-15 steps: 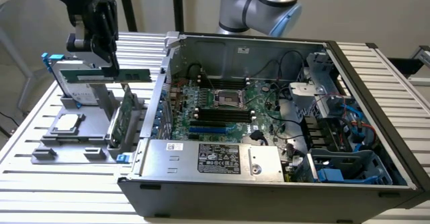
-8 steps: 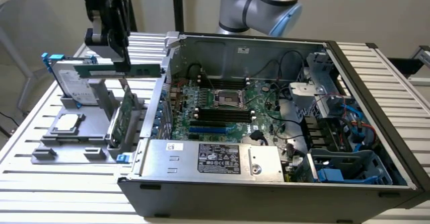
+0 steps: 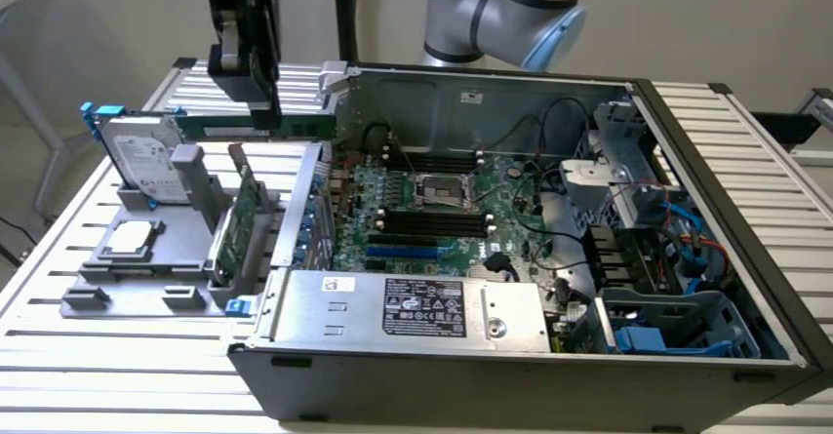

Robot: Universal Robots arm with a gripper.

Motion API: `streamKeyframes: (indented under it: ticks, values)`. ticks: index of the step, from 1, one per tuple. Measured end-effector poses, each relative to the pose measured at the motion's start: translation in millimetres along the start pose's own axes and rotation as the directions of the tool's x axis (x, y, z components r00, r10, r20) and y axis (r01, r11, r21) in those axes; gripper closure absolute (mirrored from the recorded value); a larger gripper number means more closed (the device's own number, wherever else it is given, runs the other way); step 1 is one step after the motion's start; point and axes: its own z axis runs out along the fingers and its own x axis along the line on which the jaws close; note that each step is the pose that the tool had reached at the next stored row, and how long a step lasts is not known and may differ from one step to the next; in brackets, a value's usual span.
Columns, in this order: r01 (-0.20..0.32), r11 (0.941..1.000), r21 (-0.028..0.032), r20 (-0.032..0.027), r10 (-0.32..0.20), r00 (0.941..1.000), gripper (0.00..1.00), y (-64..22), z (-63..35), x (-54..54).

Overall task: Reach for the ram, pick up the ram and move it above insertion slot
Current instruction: 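Pick up the ram and move it above insertion slot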

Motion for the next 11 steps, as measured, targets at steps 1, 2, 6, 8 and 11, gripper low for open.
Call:
streamKeyframes:
  ticks: [1, 2, 6, 8, 11]
  values:
    - [0.0, 1.0, 0.0, 0.0, 0.0, 1.0, 0.87, -2.9, 0.0, -1.7]
    - [0.0, 1.0, 0.0, 0.0, 0.0, 1.0, 0.87, -5.8, -0.1, -3.5]
    - [0.0, 1.0, -0.0001, -0.0001, 0.0, 1.0, 0.87, -18.1, -0.3, -10.9]
    - [0.0, 1.0, 0.0, 0.0, 0.0, 1.0, 0.87, -24.1, -0.3, -14.6]
    - [0.0, 1.0, -0.0001, -0.0001, 0.0, 1.0, 0.87, -33.2, -0.5, -19.9]
